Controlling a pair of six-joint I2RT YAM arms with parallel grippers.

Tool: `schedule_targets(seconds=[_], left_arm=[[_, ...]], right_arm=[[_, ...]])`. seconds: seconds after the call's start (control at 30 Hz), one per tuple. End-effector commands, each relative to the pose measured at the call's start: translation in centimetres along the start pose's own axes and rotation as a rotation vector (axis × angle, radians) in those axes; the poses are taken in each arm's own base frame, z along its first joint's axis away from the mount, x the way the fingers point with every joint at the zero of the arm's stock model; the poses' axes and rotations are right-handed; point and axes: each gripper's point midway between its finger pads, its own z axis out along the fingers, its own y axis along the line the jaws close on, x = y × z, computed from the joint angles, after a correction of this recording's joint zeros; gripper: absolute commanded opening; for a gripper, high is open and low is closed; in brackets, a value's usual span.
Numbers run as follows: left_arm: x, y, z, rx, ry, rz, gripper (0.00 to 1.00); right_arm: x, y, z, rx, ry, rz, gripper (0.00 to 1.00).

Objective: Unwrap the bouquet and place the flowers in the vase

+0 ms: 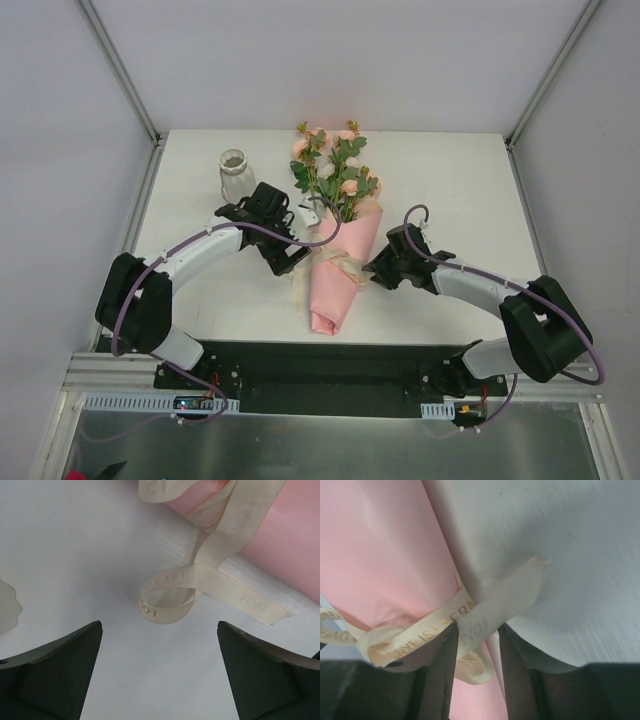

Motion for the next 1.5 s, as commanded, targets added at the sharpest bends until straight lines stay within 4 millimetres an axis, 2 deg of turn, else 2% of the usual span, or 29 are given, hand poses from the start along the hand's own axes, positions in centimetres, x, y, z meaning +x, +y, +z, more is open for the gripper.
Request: schedule_targets(seconds=[0.0,0.13,0.27,0.43,0.53,0.63,0.67,0.77,0.8,0.87,0.9,0.97,1.0,1.2,1.3,1.4,1.47], left_arm=[[-0.8,0.1,1.5,-0.016,-0.019,0.018,0.99],[-0.3,-0.4,2.6,0.001,0.003,0.038,0.99],[0.3,-1.3,3.6,0.018,0.036,0.091,0.99],[0.8,-1.8,4.6,0.045,0.058,0.089,0.99],[0.8,-2.1,5.0,0.061,0.057,0.080,0.99],[1.0,-2.4,5.4,0.068,0.064,0.085,0.83],[1.0,-2.4,5.5,0.068,0.066,0.086,0.72],[1.2,-2.6,5.6,0.073,0.070,0.085,0.51],[1.3,-2.6,5.6,0.072,0.072,0.085,0.36],[1.3,-2.5,5.4,0.065,0.070,0.083,0.24],[1.2,-2.4,5.4,0.058,0.072,0.082,0.13],[1.1,-2.1,5.2,0.042,0.069,0.080,0.03],[1.2,-1.8,5.1,0.025,0.077,0.081,0.00],[1.1,-0.6,4.0,-0.058,0.075,0.080,0.00],[1.6,0.5,3.3,-0.127,0.095,0.078,0.00],[2.3,1.4,2.5,-0.189,0.111,0.071,0.00],[2.6,2.7,1.5,-0.269,0.129,0.063,0.00]], right_arm=[[-1.2,0.2,0.2,-0.014,-0.066,0.036,0.37],[-1.4,-0.5,0.3,0.006,-0.079,0.025,0.25],[-1.7,-1.0,0.1,0.017,-0.099,0.007,0.18],[-2.5,-0.8,-0.7,0.010,-0.142,-0.006,0.05],[-2.9,-0.5,-1.3,-0.006,-0.160,-0.018,0.01],[-3.2,-0.5,-1.8,-0.009,-0.179,-0.027,0.01],[-3.2,-0.5,-2.0,-0.008,-0.182,-0.031,0.01],[-3.7,-0.5,-2.6,-0.013,-0.208,-0.036,0.01],[-4.0,-0.4,-3.0,-0.019,-0.223,-0.038,0.01],[-4.3,-0.6,-3.3,-0.019,-0.235,-0.036,0.01],[-4.6,-0.5,-3.7,-0.029,-0.245,-0.038,0.01],[-4.8,-0.7,-3.9,-0.025,-0.253,-0.041,0.01],[-5.0,-0.5,-4.3,-0.036,-0.260,-0.043,0.01],[-6.3,-0.6,-5.8,-0.057,-0.300,-0.047,0.01],[-6.7,-0.4,-6.6,-0.075,-0.312,-0.059,0.01],[-7.0,-0.7,-7.3,-0.074,-0.329,-0.061,0.01],[-7.2,-1.3,-7.8,-0.060,-0.340,-0.057,0.01]])
